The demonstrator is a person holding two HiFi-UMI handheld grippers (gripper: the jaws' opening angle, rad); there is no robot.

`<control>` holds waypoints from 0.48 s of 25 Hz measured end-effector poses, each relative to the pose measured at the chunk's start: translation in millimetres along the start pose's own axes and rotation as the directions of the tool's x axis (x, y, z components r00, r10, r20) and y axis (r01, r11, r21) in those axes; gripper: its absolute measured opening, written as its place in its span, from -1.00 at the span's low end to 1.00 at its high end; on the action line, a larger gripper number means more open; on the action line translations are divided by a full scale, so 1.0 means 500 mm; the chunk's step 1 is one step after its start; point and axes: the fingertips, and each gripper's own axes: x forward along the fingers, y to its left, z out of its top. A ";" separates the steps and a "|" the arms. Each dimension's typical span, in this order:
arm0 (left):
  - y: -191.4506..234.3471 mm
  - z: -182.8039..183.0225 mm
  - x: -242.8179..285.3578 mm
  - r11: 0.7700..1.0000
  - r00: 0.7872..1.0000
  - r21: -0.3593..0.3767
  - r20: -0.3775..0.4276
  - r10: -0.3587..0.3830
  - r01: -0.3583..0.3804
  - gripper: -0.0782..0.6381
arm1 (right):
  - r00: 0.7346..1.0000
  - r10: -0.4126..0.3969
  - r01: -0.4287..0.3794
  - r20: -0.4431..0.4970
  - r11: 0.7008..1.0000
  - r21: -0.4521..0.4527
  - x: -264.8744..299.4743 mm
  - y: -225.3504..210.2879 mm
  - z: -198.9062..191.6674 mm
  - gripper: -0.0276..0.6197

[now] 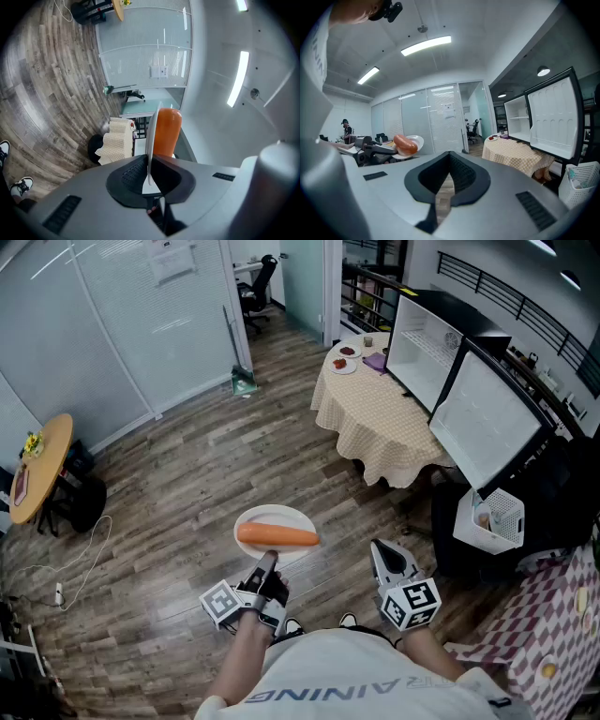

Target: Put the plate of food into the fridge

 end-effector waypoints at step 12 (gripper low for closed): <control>-0.005 -0.004 -0.004 1.000 1.000 -0.006 -0.001 0.002 -0.002 -0.70 | 1.000 -0.004 0.004 -0.018 1.000 0.019 -0.011 -0.008 -0.016 -0.85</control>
